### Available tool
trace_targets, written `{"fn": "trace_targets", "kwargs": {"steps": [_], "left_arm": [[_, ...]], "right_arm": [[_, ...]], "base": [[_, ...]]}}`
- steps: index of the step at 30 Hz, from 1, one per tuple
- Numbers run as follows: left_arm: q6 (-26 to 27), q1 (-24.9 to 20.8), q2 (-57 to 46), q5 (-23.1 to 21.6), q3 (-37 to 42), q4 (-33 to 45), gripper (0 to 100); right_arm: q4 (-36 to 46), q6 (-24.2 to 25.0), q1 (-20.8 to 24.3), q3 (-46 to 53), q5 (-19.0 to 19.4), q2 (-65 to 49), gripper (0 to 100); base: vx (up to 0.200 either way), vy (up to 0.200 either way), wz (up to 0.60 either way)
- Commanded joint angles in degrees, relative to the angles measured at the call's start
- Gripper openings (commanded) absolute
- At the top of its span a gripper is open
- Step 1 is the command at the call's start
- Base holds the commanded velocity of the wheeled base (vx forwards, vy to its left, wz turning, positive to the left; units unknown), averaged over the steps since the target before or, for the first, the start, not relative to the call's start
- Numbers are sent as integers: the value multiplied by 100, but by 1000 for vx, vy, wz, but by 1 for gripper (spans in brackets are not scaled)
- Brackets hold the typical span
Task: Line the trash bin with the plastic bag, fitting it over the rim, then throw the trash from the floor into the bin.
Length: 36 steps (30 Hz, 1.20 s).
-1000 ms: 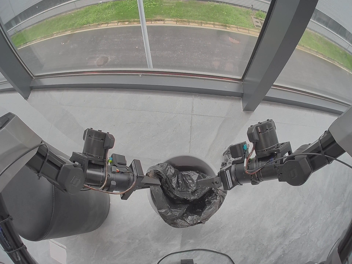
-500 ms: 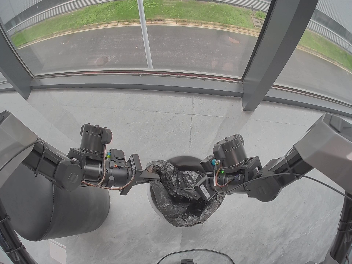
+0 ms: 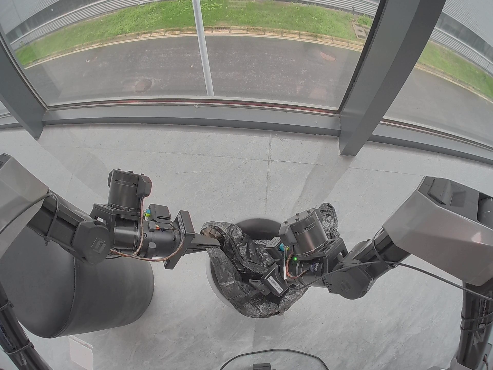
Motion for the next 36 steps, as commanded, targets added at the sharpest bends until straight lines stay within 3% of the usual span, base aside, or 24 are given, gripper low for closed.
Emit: {"fn": "trace_targets", "kwargs": {"steps": [1, 7, 8, 28, 31, 34, 36], "left_arm": [[2, -3, 6, 2, -7, -4, 0], [2, -3, 15, 2, 1, -4, 0], [2, -3, 6, 2, 1, -4, 0], [55, -21, -20, 37, 116, 5, 0], [354, -82, -2, 169, 283, -4, 0], [1031, -161, 6, 670, 538, -13, 0], [1180, -188, 6, 811, 590, -13, 0]], "right_arm": [[-16, 5, 50, -4, 0, 66, 100], [-16, 14, 32, -162, 9, 242, 100], [-16, 14, 23, -179, 9, 268, 0], [-69, 58, -126, -153, 0, -84, 0], [-51, 58, -126, -144, 0, -286, 0], [-51, 49, -161, -127, 0, -426, 0], [-42, 49, -170, -127, -8, -453, 0]], "base": [[0, 0, 0], [0, 0, 0], [0, 0, 0], [0, 0, 0], [0, 0, 0], [0, 0, 0], [0, 0, 0]]}}
